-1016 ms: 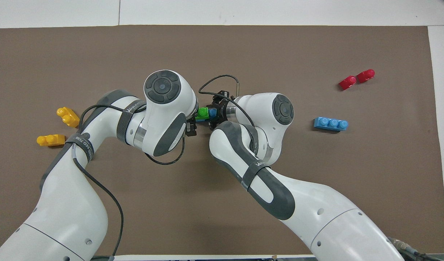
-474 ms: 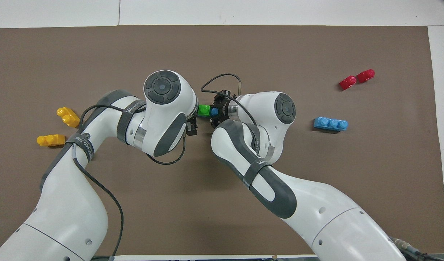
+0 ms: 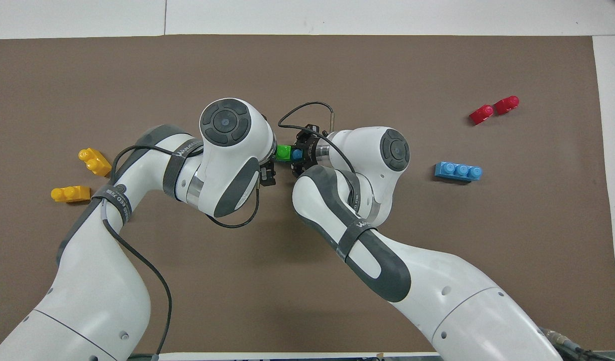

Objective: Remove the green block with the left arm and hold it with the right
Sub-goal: 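Pull the green brick away with the left gripper while the right gripper holds blue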

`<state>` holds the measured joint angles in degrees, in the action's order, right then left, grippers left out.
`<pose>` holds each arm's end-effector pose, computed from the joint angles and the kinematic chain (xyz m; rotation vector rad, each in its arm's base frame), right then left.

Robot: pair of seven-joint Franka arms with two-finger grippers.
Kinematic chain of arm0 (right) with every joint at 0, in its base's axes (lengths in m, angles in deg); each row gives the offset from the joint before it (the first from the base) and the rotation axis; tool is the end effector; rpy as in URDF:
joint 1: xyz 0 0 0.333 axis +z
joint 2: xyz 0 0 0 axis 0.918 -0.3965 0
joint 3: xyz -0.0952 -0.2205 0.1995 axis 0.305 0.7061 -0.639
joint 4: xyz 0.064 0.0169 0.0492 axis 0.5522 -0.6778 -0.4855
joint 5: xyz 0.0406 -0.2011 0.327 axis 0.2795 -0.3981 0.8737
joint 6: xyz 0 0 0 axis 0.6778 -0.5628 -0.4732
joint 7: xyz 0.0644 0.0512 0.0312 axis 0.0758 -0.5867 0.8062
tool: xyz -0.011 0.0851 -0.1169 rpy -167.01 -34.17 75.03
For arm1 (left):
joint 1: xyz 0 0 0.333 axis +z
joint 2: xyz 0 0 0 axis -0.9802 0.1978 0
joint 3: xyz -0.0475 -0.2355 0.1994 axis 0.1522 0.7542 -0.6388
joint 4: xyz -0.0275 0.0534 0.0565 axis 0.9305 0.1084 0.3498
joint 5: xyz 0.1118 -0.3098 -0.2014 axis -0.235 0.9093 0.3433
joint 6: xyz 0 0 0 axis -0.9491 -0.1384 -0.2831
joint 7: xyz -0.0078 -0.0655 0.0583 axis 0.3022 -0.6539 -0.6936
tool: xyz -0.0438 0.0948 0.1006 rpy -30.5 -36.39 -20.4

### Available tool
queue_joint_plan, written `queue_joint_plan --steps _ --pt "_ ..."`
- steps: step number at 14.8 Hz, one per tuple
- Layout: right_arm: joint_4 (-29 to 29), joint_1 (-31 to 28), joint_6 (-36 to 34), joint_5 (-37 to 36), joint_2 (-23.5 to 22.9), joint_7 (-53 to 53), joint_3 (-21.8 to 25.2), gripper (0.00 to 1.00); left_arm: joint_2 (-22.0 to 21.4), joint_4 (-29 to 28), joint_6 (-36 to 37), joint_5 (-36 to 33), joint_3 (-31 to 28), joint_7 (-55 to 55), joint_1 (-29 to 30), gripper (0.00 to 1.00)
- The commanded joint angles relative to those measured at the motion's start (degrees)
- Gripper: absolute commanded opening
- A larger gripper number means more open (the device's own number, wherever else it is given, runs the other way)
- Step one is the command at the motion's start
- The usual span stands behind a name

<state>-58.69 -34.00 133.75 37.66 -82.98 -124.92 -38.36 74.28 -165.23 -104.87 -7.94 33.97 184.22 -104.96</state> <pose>0.5949 0.3671 0.2453 -1.7448 1.9490 0.4051 0.5571 -0.3554 0.3036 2.1190 2.1853 0.0288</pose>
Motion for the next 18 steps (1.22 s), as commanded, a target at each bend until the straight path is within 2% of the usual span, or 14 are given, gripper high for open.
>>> queue_joint_plan --steps 1,2,3,8,11,18 --pt "0.24 -0.21 1.09 0.62 -0.7 0.29 -0.07 0.0 -1.92 -3.32 -2.59 -1.92 -0.96 1.62 -1.49 0.57" --pt "0.24 -0.21 1.0 0.62 -0.7 0.29 -0.07 0.0 -1.92 -3.32 -2.59 -2.09 -0.96 1.53 -1.41 0.1" --pt "0.16 -0.21 1.09 0.62 -0.7 0.29 -0.07 0.0 -1.92 -3.32 -2.68 -2.1 -0.96 1.36 -1.4 0.0" --pt "0.07 -0.12 1.09 0.62 -0.7 0.38 -0.07 0.0 -2.27 -2.27 -2.16 -1.92 -0.96 0.83 -0.88 0.0" --pt "-0.37 0.05 1.18 0.53 -0.7 0.55 -0.07 0.0 -5.33 -2.26 -0.84 -1.92 -0.87 1.26 0.17 0.0" --pt "-0.29 -0.12 1.09 0.53 -0.7 0.56 -0.07 0.0 -12.45 -2.26 8.03 -1.39 -0.96 -2.75 2.72 0.0"
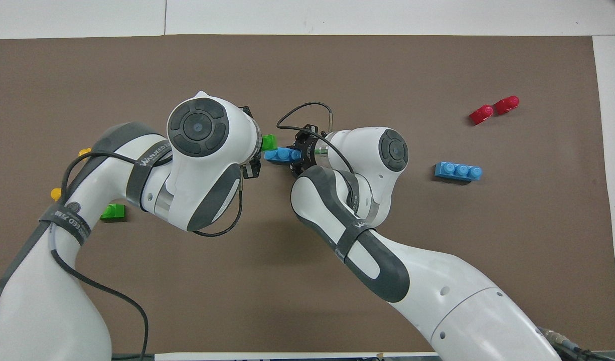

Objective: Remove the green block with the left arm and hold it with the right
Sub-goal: 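Pull the green brick away with the left gripper while the right gripper holds blue, then set the green brick near the yellow bricks while the right gripper lowers blue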

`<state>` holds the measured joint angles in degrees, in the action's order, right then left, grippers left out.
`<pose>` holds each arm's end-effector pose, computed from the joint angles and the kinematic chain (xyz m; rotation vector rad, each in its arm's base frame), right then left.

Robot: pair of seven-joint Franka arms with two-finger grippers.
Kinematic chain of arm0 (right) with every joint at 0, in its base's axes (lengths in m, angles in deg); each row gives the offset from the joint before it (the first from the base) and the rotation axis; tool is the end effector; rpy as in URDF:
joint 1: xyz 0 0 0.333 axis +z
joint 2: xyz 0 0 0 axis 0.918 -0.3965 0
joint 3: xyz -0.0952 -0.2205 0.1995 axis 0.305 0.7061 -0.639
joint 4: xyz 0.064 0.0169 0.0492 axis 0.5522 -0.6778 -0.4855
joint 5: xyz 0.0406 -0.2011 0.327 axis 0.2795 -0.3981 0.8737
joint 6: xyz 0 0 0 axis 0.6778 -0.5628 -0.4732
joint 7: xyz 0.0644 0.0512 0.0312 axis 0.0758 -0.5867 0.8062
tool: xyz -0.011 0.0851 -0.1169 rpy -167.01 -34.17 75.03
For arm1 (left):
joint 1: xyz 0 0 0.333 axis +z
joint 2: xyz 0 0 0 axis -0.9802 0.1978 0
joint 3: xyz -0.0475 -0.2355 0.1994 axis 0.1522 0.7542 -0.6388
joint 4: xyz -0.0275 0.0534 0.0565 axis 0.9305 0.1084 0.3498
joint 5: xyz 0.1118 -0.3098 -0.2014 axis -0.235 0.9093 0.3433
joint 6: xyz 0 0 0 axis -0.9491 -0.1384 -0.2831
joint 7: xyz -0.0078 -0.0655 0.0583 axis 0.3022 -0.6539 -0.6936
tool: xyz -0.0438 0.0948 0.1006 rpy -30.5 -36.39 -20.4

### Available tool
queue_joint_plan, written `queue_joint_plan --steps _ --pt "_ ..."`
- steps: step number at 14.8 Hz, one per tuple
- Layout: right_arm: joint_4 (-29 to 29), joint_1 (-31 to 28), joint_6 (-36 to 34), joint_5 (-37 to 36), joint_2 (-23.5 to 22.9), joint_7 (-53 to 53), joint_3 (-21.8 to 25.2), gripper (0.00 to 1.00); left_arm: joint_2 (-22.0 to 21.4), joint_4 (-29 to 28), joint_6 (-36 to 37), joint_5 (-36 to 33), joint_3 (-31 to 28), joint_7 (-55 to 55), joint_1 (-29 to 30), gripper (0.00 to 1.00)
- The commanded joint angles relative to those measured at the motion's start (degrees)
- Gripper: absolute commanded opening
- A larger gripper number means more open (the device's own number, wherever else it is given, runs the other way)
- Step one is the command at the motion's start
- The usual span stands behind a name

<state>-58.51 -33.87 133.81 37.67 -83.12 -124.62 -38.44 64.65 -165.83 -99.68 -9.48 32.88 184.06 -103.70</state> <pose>0.5944 0.3696 0.2451 -1.7517 1.9406 0.4043 0.5566 -0.3224 0.3980 2.0549 2.1695 0.1258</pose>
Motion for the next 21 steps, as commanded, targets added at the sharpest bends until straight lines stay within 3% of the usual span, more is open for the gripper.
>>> queue_joint_plan --steps 1,4,7,9,11,14,21 --pt "-0.47 -0.42 0.94 0.43 -0.47 0.25 0.09 0.0 -4.05 -1.84 5.03 0.15 0.14 -7.31 2.08 0.0" --pt "-0.03 -1.47 -0.99 -0.79 0.4 0.34 0.53 0.0 -5.38 -1.84 11.1 0.15 0.14 -23.74 6.37 0.0" --pt "2.77 -7.43 -12.82 -11.66 3.64 0.6 0.53 0.0 -6.25 -3.76 12.17 0.15 0.14 -40.01 12.08 0.0" --pt "4.79 -12.61 -21.34 -17.13 6.63 4.88 0.36 0.0 -7.48 -7.1 10.95 0.15 0.14 -50.9 16.3 0.0" --pt "8.65 -18.93 -32.23 -17.41 7.52 14.88 0.27 0.0 -8.54 -11.05 7.97 0.24 0.14 -61.19 20.08 0.0" --pt "11.91 -28.35 -42.72 -16.88 7.53 24.49 -0.17 0.0 -8.28 -14.84 1.73 0.24 0.14 -66.85 23.43 0.0" --pt "12.1 -33.47 -43.54 -13.81 6.3 26.18 -0.08 0.0 -5.3 -18.36 -6.63 0.68 0.14 -82.33 26.78 0.0"
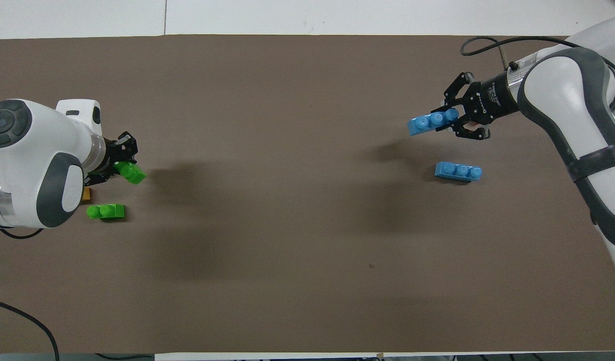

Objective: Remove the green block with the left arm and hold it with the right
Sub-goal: 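Set the green brick near the yellow bricks while the right gripper lowers blue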

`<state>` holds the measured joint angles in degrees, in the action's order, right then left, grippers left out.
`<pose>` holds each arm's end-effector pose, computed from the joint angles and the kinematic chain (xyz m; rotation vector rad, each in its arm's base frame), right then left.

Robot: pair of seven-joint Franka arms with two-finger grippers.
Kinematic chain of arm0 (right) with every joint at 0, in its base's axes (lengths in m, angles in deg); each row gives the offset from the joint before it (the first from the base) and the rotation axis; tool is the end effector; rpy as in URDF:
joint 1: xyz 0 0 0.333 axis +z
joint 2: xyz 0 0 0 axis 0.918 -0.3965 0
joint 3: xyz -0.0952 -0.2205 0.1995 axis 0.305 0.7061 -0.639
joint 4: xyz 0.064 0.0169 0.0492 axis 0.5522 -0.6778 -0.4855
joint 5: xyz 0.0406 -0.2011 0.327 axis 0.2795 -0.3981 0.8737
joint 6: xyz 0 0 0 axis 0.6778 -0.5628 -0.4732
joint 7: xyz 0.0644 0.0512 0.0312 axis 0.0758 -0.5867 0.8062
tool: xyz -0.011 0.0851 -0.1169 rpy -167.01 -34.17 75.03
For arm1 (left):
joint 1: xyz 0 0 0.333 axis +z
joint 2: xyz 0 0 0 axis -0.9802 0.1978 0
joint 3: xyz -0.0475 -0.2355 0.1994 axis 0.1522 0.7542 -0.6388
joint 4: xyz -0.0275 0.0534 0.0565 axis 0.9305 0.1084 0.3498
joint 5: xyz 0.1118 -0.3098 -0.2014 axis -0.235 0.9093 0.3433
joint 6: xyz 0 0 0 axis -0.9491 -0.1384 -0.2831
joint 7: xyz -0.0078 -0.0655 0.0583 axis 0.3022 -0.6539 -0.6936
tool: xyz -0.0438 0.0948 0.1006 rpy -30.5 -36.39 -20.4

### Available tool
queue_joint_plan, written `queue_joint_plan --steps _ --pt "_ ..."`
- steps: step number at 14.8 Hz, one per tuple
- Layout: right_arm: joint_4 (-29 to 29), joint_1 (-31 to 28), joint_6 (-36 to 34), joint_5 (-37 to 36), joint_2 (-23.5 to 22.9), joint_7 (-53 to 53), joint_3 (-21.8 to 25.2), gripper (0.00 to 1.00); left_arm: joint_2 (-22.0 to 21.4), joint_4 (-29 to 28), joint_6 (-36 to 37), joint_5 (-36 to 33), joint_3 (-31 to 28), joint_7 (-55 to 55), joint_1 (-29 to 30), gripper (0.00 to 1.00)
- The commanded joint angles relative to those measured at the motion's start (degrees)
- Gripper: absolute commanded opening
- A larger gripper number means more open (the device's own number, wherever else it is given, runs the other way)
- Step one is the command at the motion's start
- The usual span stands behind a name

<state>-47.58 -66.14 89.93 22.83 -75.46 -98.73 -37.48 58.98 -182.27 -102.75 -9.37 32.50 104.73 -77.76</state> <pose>0.6625 0.0505 0.3643 -2.1313 1.6786 0.5268 0.5718 -0.0405 0.3295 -2.9215 -1.0468 -0.0787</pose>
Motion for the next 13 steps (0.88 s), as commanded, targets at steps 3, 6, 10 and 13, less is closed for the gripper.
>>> queue_joint_plan --steps 3,6,10,13 --pt "1.17 -2.78 1.13 0.77 -3.73 0.82 -1.13 0.0 1.61 -4.9 -9.7 0.57 0.52 -2.83 0.76 0.0" --pt "1.26 -3.22 2.36 0.95 -6.11 1.88 -1.13 0.0 3.71 -5.53 -12.53 0.57 0.52 -2.66 0.14 0.0" --pt "0.47 -2.61 6.31 2.44 -6.99 1.79 -1.13 0.0 4.5 -5.44 -12.88 0.57 0.52 -4.75 0.05 0.0" --pt "-0.85 -2.52 8.6 2.7 -7.52 1.79 -1.13 0.0 4.6 -5.35 -12.62 0.48 0.52 -7.48 0.14 0.0"
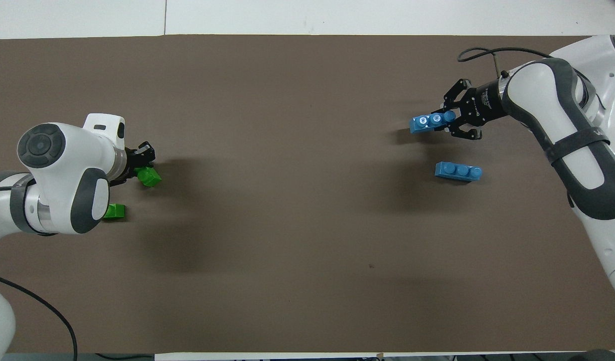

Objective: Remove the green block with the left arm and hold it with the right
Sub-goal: 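Set the green brick near the yellow bricks while the right gripper lowers blue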

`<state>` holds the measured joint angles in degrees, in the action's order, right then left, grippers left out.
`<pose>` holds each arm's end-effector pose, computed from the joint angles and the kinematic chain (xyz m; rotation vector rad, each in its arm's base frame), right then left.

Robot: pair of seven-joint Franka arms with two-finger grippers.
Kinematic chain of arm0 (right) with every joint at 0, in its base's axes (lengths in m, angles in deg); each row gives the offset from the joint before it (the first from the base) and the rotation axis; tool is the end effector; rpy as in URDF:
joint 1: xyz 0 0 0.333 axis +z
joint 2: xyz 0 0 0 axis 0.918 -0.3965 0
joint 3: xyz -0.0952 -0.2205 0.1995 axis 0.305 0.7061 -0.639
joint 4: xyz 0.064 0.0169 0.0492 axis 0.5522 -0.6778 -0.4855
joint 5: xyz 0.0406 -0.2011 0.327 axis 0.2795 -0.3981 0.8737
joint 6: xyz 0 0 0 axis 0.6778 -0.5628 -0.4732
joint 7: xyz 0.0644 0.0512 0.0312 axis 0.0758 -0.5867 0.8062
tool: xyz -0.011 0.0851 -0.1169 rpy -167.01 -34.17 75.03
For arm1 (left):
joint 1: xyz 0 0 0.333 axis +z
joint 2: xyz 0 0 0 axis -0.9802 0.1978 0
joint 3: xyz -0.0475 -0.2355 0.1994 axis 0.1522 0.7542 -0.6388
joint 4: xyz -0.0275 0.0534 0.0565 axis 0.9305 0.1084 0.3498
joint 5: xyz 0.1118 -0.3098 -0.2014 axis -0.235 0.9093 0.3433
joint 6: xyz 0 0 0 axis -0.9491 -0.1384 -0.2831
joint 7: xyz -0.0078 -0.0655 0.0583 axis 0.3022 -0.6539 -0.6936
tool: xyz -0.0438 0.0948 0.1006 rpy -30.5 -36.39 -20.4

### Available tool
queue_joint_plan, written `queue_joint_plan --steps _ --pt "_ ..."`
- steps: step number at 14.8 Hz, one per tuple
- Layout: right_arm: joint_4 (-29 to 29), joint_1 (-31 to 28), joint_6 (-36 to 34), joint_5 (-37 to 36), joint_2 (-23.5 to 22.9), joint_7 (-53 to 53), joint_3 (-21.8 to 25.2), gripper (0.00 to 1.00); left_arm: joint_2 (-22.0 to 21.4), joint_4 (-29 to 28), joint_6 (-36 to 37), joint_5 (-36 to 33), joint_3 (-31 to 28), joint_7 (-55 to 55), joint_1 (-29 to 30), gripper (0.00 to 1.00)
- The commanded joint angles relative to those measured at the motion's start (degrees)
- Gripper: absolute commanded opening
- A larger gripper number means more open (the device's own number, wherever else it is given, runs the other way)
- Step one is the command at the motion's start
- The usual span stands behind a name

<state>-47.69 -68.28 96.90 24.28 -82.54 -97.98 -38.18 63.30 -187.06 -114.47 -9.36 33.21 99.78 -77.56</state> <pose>0.6804 0.0256 0.2881 -2.0527 1.7718 0.5181 0.5700 -0.0489 0.2698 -3.0046 -0.9024 -0.1311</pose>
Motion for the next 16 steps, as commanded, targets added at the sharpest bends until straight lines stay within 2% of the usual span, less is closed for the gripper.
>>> queue_joint_plan --steps 1,2,9,13,14,15,16 --pt "-0.74 -0.47 1.72 1.25 -0.61 1.13 -0.43 0.0 0.27 -0.47 -0.9 0.47 -0.2 -2.8 -0.07 0.9" --pt "-0.82 -0.47 2.25 1.34 -1.22 1.13 -0.43 0.0 0.27 -0.21 -0.64 0.47 -0.2 -3.15 -0.07 1.0" --pt "-5.04 0.32 5.77 3.27 -0.7 0.87 -0.51 0.0 -1.83 2.16 1.81 0.47 -0.2 -5.0 -0.07 1.0" --pt "-6.88 1.29 8.13 4.94 -0.26 0.69 -0.43 0.0 -3.24 10.94 14.44 0.47 -0.11 -11.21 0.46 1.0" --pt "-7.32 1.72 8.84 4.94 -0.17 0.6 -0.43 0.15 -4.46 12.79 17.87 0.47 -0.11 -13.76 0.55 1.0" --pt "-7.42 2.25 9.19 4.94 -0.17 -0.01 -0.43 0.72 -5.86 13.93 20.6 0.47 -0.11 -16.4 0.55 1.0" --pt "-7.33 2.86 9.02 4.86 -0.08 -0.1 -0.34 0.95 -7.62 14.73 23.07 0.47 -0.11 -18.25 0.55 1.0"
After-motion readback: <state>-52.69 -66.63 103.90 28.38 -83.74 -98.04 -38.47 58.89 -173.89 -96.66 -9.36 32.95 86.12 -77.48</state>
